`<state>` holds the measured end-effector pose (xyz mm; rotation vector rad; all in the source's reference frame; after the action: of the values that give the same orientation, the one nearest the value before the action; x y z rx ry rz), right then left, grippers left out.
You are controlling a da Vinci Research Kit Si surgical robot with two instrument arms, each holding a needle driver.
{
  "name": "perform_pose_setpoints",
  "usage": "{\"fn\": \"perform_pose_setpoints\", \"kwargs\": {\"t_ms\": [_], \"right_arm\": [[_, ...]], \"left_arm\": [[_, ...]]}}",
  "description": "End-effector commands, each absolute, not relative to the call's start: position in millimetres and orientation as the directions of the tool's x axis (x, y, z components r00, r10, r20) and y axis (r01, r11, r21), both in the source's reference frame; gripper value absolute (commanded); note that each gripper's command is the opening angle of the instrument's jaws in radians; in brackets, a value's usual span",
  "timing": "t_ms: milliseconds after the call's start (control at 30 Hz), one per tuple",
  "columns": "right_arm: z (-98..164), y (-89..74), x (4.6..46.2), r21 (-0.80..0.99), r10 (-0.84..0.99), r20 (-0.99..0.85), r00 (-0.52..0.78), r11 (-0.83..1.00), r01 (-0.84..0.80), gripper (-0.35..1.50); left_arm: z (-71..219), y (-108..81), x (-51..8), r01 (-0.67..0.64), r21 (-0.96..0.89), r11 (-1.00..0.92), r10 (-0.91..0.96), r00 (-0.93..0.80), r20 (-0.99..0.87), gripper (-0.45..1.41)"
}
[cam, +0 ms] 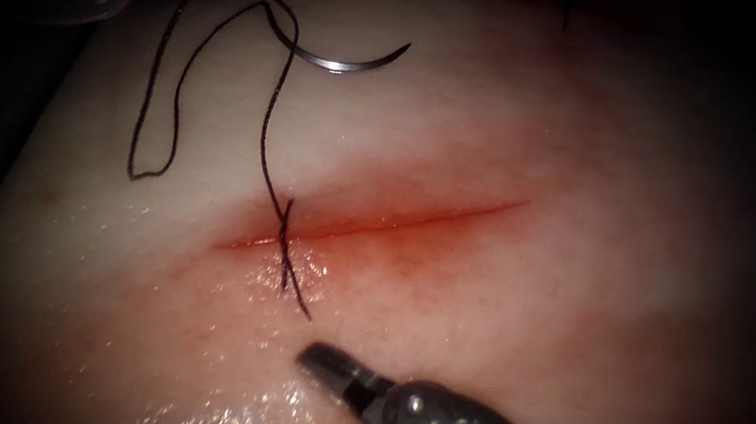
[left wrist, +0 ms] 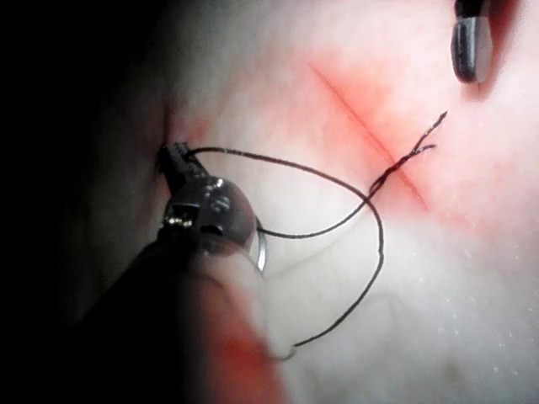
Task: Wound Closure
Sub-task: Wrap suture once clockwise around right hand
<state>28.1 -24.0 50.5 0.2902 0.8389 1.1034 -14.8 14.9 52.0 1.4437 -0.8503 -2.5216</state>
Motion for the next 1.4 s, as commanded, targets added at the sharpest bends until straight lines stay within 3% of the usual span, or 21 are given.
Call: {"fn": "perform_pose_setpoints", "kwargs": {"t_ms": [33, 200, 267, 300, 333, 400, 567, 633, 733, 800, 833, 867, 1400], "right_arm": [[50, -24.4, 28.9, 0.599, 0.872, -0.451, 0.191, 0.454, -0.660, -0.35], [50, -24.4, 28.6, 0.600, 0.863, -0.468, 0.190, 0.469, -0.649, -0.35], [50, -23.8, 28.4, 0.534, 0.774, -0.595, 0.217, 0.583, -0.612, -0.35], [50, -23.3, 28.3, 0.497, 0.728, -0.650, 0.219, 0.625, -0.602, 0.16], [51, -22.0, 28.3, 0.484, 0.683, -0.707, 0.183, 0.656, -0.579, 0.81], [51, -20.5, 28.1, 0.523, 0.680, -0.716, 0.158, 0.673, -0.523, 0.83], [53, -17.2, 28.5, 0.508, 0.628, -0.757, 0.182, 0.740, -0.441, 0.78], [54, -15.9, 28.8, 0.513, 0.625, -0.759, 0.180, 0.746, -0.424, 0.54], [55, -13.8, 29.9, 0.523, 0.625, -0.761, 0.173, 0.749, -0.406, 0.48], [56, -13.2, 30.8, 0.529, 0.622, -0.765, 0.168, 0.755, -0.387, 0.17], [56, -12.9, 31.1, 0.529, 0.615, -0.770, 0.167, 0.763, -0.372, -0.20], [57, -12.5, 31.5, 0.548, 0.625, -0.765, 0.154, 0.757, -0.355, -0.35], [61, -5.0, 34.8, 0.671, 0.652, -0.741, -0.160, 0.729, -0.138, -0.35]], "left_arm": [[52, 15.3, -15.4, -0.173, 0.525, -0.834, -0.366, -0.539, -0.759, -0.45], [52, 14.5, -15.3, -0.171, 0.529, -0.831, -0.368, -0.544, -0.754, -0.45], [52, 13.9, -15.3, -0.171, 0.531, -0.830, -0.370, -0.545, -0.753, -0.45], [51, 13.4, -15.4, -0.169, 0.533, -0.829, -0.372, -0.545, -0.752, -0.45], [51, 12.4, -15.4, -0.164, 0.535, -0.829, -0.376, -0.546, -0.749, -0.45], [50, 11.2, -15.6, -0.161, 0.529, -0.833, -0.373, -0.544, -0.752, -0.45], [49, 7.9, -16.5, -0.148, 0.509, -0.848, -0.372, -0.518, -0.771, -0.45], [49, 6.7, -16.9, -0.139, 0.499, -0.856, -0.366, -0.518, -0.773, -0.45], [50, 4.9, -17.8, -0.144, 0.482, -0.864, -0.356, -0.501, -0.789, -0.45], [50, 4.2, -18.2, -0.149, 0.472, -0.869, -0.350, -0.487, -0.800, -0.45], [50, 3.9, -18.4, -0.153, 0.464, -0.873, -0.345, -0.479, -0.807, -0.45], [50, 3.5, -18.7, -0.154, 0.461, -0.874, -0.345, -0.472, -0.811, -0.45], [52, 0.6, -18.6, -0.205, 0.324, -0.924, -0.239, -0.353, -0.905, -0.45]]}}
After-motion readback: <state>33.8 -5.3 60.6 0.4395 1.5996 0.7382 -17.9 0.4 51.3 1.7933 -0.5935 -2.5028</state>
